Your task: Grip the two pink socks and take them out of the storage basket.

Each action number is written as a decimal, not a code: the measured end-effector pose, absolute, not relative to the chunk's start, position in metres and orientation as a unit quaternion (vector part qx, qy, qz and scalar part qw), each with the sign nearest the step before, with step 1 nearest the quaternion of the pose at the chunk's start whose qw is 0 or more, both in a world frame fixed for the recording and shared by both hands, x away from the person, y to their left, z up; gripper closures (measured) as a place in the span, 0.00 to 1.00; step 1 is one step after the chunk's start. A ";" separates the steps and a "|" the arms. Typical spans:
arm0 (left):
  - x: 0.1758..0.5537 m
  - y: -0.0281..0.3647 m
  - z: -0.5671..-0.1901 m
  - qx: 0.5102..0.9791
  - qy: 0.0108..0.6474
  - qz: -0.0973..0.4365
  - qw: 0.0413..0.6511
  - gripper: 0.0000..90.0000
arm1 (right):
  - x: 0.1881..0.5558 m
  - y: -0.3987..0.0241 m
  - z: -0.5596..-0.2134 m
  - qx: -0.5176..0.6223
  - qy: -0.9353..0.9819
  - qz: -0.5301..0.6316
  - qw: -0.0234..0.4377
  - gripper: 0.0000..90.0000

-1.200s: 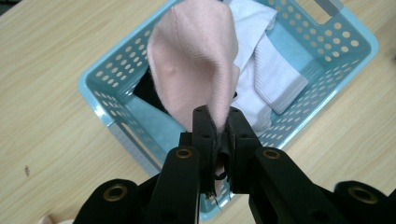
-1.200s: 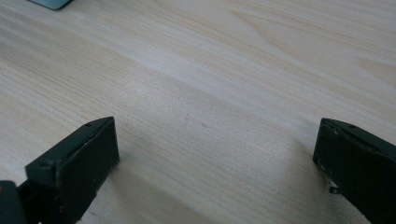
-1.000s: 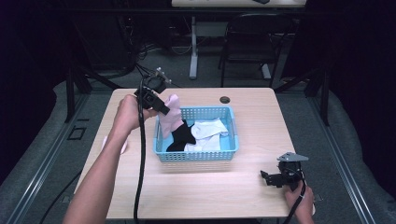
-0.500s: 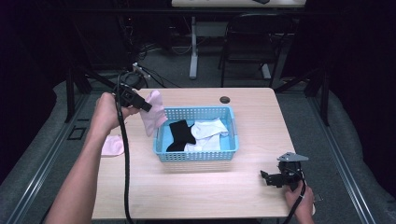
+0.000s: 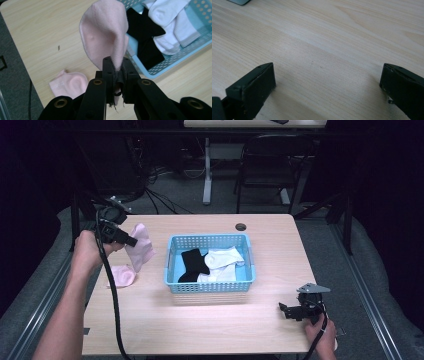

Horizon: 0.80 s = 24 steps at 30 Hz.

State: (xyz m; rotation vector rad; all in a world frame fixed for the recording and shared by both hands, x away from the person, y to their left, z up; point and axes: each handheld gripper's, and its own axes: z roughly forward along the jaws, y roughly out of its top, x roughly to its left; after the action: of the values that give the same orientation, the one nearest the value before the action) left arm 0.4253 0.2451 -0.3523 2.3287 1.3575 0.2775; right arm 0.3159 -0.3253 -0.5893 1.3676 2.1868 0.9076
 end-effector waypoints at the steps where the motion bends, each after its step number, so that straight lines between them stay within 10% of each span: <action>1: 0.425 0.249 -0.356 0.838 0.493 0.098 0.213 0.93 | 0.316 -0.325 -0.589 0.490 0.783 0.325 0.202 0.00; 24: 0.424 0.280 -0.446 0.820 0.536 0.048 0.194 0.92 | 0.316 -0.325 -0.589 0.489 0.784 0.325 0.202 0.00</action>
State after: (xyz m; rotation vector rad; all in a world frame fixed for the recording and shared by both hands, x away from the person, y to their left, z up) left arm 0.4236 0.2803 -0.4455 2.2989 1.5034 0.1348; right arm 0.3160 -0.3254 -0.5893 1.3665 2.1883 0.9081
